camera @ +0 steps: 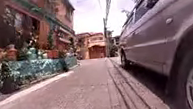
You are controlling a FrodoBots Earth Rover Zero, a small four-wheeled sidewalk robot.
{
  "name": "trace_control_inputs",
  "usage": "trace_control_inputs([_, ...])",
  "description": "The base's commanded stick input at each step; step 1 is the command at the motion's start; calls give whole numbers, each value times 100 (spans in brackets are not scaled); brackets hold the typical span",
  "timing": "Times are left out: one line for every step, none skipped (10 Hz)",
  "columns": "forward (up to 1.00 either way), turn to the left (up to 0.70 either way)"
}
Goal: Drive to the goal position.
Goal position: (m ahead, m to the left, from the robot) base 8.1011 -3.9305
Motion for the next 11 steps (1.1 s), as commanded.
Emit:
trace_control_inputs([70, 0])
trace_control_inputs([70, 0])
trace_control_inputs([70, 0])
trace_control_inputs([70, 0])
trace_control_inputs([70, 0])
trace_control_inputs([70, 0])
trace_control_inputs([70, 0])
trace_control_inputs([70, 0])
trace_control_inputs([70, 0])
trace_control_inputs([70, 0])
trace_control_inputs([70, 0])
